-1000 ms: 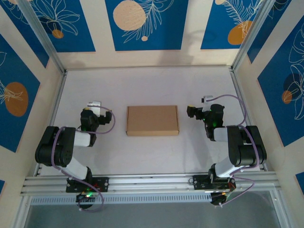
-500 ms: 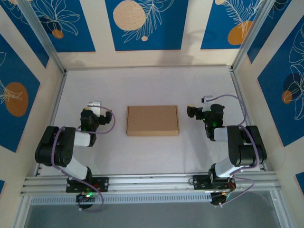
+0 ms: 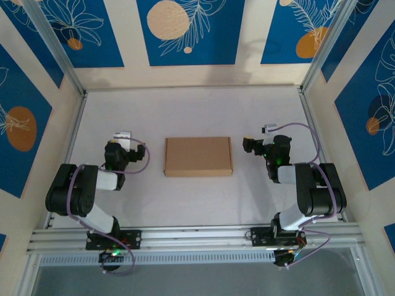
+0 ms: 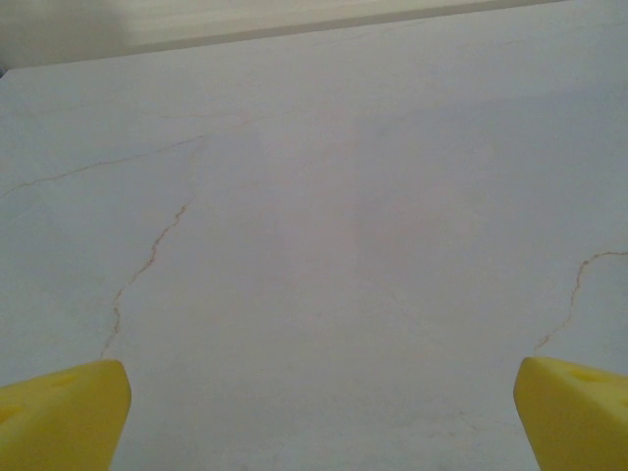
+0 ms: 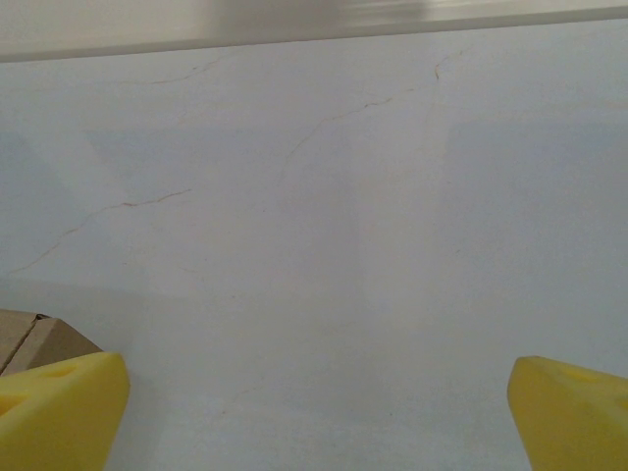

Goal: Fold the paper box

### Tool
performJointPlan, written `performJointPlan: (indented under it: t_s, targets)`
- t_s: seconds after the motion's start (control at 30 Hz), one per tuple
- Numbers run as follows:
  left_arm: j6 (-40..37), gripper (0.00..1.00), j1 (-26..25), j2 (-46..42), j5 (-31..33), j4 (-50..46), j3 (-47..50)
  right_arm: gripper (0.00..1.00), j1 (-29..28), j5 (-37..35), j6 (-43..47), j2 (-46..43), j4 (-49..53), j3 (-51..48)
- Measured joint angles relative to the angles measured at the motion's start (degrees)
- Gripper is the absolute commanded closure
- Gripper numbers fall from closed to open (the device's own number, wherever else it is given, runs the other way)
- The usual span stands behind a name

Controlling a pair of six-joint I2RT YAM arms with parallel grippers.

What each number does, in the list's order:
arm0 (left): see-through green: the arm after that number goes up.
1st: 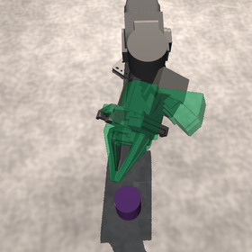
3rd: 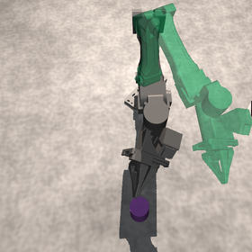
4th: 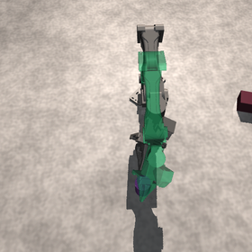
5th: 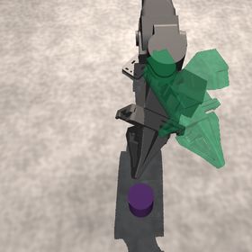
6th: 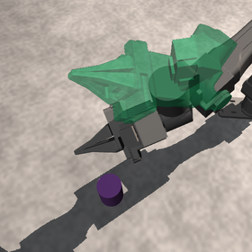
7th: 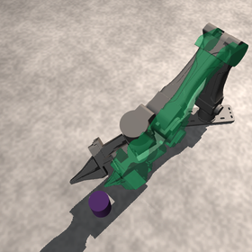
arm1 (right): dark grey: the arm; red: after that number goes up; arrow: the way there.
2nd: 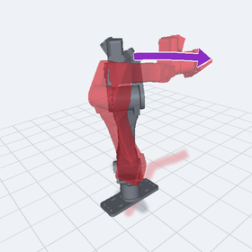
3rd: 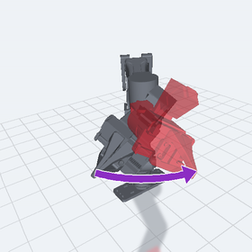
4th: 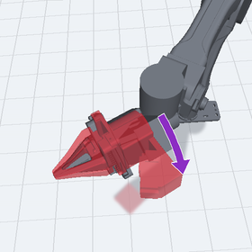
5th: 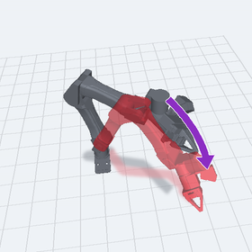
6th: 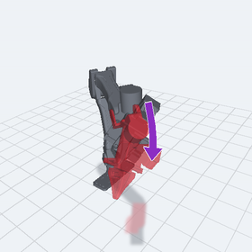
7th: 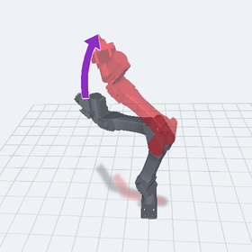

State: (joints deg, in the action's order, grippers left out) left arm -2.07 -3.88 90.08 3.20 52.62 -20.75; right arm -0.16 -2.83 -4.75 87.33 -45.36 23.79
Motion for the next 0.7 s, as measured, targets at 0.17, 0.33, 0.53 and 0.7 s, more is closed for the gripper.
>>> performJointPlan:
  t_s: [0.17,0.33,0.53,0.7]
  targets:
    - [0.0,0.0,0.0,0.0,0.0,0.0,0.0,0.01,0.0,0.0,0.0,0.0,0.0,0.0]
    - [0.0,0.0,0.0,0.0,0.0,0.0,0.0,0.01,0.0,0.0,0.0,0.0,0.0,0.0]
    - [0.0,0.0,0.0,0.0,0.0,0.0,0.0,0.01,0.0,0.0,0.0,0.0,0.0,0.0]
    - [0.0,0.0,0.0,0.0,0.0,-0.4,-0.3,0.01,0.0,0.0,0.0,0.0,0.0,0.0]
